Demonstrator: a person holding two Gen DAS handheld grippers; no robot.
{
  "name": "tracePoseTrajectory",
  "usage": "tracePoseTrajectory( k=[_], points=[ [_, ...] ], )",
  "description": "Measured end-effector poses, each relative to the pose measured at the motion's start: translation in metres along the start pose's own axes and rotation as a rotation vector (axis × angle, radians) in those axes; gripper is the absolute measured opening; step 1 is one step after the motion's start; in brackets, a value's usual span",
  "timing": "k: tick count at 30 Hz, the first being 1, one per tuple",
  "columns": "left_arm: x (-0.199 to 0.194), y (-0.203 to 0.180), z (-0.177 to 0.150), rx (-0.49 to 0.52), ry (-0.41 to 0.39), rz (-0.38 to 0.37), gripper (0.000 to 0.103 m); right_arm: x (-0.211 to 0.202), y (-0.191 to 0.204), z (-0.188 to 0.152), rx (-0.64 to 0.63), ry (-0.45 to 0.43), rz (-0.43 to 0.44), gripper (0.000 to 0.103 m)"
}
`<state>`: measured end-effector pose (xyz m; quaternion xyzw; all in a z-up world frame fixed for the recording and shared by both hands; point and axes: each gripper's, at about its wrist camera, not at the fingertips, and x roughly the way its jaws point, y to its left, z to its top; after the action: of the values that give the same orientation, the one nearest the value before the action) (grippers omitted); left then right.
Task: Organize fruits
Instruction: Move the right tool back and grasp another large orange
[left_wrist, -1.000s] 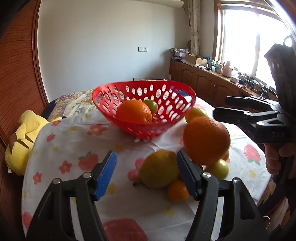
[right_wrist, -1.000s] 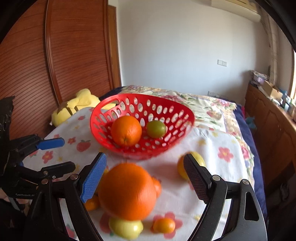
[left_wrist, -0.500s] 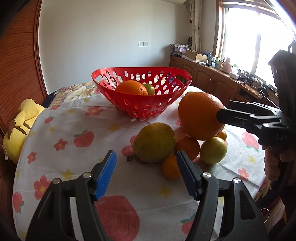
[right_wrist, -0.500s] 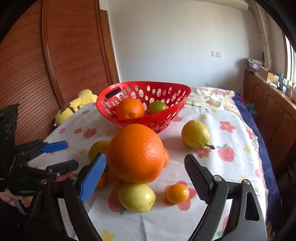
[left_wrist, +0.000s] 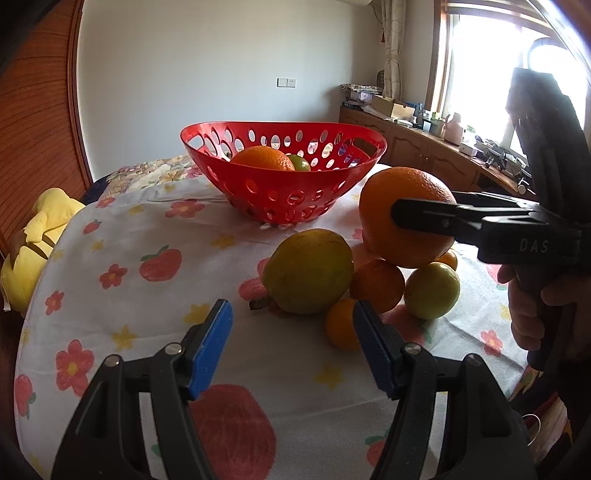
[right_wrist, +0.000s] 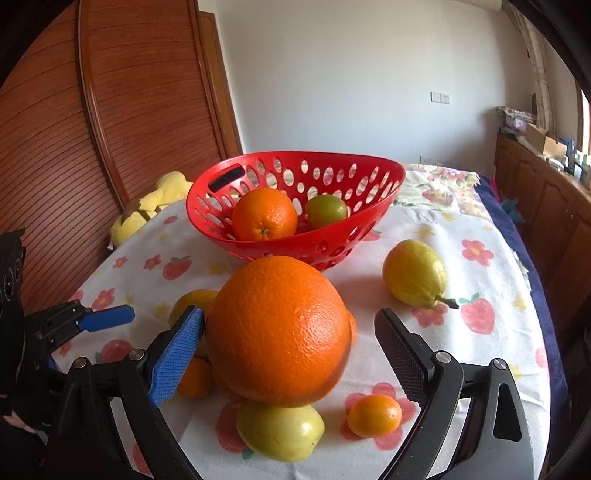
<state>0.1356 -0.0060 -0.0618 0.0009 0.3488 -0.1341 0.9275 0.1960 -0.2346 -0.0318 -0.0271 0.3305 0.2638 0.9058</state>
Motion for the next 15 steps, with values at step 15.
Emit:
tracePoseTrajectory(
  k=[15],
  points=[
    [0.002, -0.001, -0.001, 0.0, 0.003, 0.001, 0.068, 0.014, 0.009, -0.005, -0.014, 0.024, -0.005, 0.095]
  ],
)
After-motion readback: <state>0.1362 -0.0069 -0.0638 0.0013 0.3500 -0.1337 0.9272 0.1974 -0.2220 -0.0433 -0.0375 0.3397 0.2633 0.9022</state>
